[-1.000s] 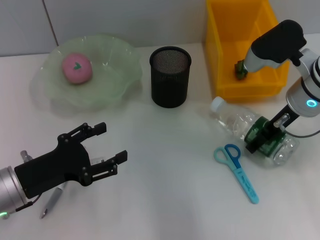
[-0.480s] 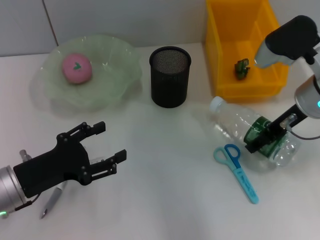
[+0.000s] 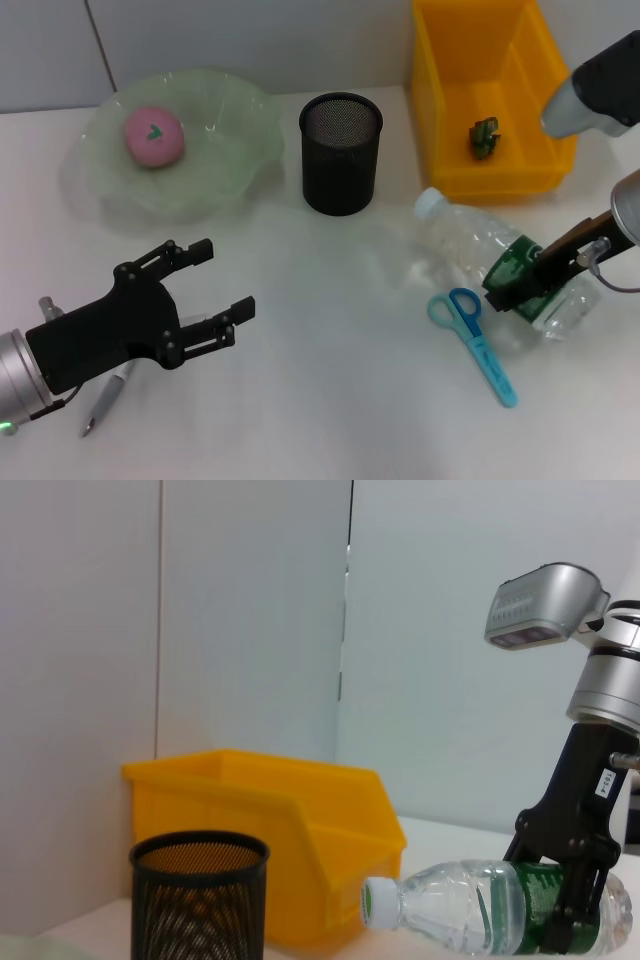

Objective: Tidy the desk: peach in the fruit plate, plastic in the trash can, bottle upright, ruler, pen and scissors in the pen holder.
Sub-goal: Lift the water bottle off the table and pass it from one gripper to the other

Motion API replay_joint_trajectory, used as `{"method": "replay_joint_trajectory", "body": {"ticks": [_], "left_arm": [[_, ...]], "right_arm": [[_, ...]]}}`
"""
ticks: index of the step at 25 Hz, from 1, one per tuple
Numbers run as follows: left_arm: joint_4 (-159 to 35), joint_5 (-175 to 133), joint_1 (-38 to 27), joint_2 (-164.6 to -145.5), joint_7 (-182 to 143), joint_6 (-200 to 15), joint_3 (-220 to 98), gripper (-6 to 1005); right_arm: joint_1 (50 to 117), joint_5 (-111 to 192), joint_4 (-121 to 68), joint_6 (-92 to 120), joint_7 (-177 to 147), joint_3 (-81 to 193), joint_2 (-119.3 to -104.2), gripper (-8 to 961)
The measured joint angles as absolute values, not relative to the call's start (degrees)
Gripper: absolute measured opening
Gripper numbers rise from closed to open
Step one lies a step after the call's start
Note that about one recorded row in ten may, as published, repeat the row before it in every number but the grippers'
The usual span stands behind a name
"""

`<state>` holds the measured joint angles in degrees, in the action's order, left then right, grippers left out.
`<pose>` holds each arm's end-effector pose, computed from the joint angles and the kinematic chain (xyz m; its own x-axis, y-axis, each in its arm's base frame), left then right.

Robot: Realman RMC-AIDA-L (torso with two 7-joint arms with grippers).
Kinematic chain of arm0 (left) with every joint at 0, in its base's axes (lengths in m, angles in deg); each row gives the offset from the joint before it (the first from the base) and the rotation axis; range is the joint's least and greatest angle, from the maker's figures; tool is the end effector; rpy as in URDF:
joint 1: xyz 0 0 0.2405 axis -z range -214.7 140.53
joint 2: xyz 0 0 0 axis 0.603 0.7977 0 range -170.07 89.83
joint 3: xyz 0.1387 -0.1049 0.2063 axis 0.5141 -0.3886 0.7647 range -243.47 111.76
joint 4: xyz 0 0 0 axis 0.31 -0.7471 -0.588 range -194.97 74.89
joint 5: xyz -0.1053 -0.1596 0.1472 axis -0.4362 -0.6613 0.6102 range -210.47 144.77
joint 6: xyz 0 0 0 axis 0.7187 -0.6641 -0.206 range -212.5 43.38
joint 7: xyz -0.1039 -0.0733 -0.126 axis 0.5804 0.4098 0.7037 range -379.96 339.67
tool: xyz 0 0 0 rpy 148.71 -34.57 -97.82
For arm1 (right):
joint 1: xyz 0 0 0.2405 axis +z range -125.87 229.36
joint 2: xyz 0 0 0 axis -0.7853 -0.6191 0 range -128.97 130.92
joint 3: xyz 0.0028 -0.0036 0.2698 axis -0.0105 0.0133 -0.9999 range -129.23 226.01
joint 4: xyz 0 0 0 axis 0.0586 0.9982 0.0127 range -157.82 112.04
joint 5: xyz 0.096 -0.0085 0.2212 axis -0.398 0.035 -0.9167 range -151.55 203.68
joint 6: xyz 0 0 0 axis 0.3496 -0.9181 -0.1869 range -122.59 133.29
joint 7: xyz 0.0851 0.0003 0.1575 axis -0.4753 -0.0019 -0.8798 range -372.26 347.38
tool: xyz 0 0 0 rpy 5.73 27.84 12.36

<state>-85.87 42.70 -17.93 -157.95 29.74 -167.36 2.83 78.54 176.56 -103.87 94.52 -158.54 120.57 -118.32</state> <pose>-0.2940 0.3209 -0.0792 0.7570 0.0943 0.6466 0.3598 -0.8862 -0.2920 0.2469 0.3856 -0.0009 0.6388 -0.7637 0.0934 -0.6350 -0.5919 -0.4963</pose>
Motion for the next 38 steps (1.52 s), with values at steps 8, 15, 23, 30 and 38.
{"method": "replay_joint_trajectory", "body": {"ticks": [8, 15, 23, 30, 38], "left_arm": [[-85.69, 42.4, -18.49, -158.09, 29.79, -171.52, 0.35, 860], [-84.82, 42.01, -18.44, -158.55, 32.22, -175.28, -2.2, 860], [-80.98, 39.8, -15.92, -158.62, 38.29, -178.9, -2.74, 860], [-76.69, 36.96, -13.42, -158.75, 39.65, -179.7, -2.76, 860], [-75.66, 35.38, -11.42, -158.78, 46.36, -179.92, -2.77, 857]], "right_arm": [[71.4, 167.11, -108.88, 93.83, -154.01, 120.06, -118.53, 780], [65.87, 158.1, -110.51, 92.03, -145.78, 117.32, -118.63, 780], [60.99, 141.1, -109.68, 92.77, -131.5, 111.73, -118.6, 781], [59.7, 131.04, -103.87, 93.32, -119.21, 112.28, -118.45, 781], [60.71, 125.16, -94.86, 93.74, -105.59, 116.62, -118.47, 781]]}}
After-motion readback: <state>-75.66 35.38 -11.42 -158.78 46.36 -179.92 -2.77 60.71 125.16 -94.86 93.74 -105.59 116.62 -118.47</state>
